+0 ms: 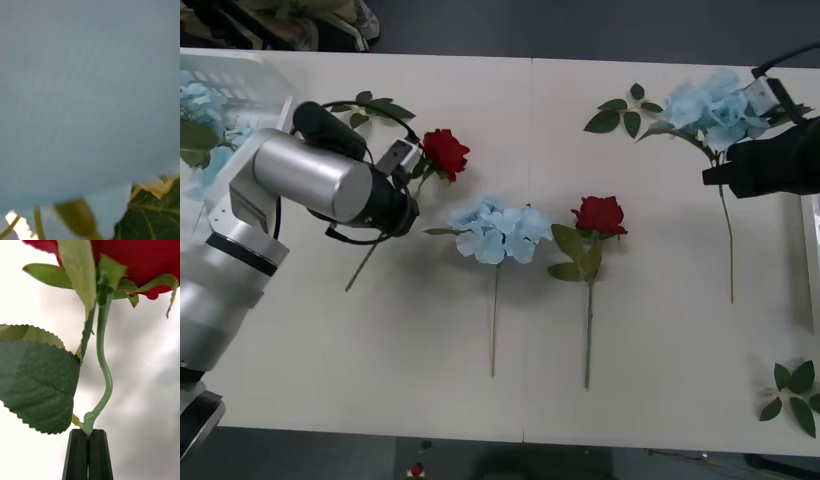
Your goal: Put the red flowers into the right box and the blue flowers into the left box
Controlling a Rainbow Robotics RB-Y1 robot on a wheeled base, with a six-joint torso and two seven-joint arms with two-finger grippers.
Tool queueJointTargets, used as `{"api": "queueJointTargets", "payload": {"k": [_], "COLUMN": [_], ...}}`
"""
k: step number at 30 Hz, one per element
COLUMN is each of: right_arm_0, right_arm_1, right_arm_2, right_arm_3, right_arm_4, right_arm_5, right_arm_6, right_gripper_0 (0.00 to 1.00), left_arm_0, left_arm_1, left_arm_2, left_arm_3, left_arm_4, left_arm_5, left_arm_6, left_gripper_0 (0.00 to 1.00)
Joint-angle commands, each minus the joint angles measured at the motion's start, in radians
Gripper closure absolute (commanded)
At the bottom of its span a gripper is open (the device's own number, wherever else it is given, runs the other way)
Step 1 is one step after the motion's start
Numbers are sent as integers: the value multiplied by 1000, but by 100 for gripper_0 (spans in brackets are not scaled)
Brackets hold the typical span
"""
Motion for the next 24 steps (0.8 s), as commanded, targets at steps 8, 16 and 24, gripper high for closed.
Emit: {"api": "queueJointTargets", "payload": {"k": [8, 16, 24], "right_arm_0": [33, 66, 75], "right_arm_1": [165, 340, 324], "right_arm_2": [-365, -514, -479], "right_arm_3": [-79, -67, -56], "right_arm_4": [-144, -159, -179], "right_arm_5": [207, 250, 219], "right_arm_6": [442, 652, 686], "right_gripper_0": [100, 100, 100], "left_arm_0": [5, 9, 52], "left_arm_1": [110, 49, -91], "left_arm_2": [250, 332, 400], "left_arm_3": [-360, -392, -392], "left_arm_4": [242, 406, 566], "left_arm_5": [154, 5, -32], "left_arm_6": [-81, -127, -357], "left_gripper_0": [100, 100, 100]}}
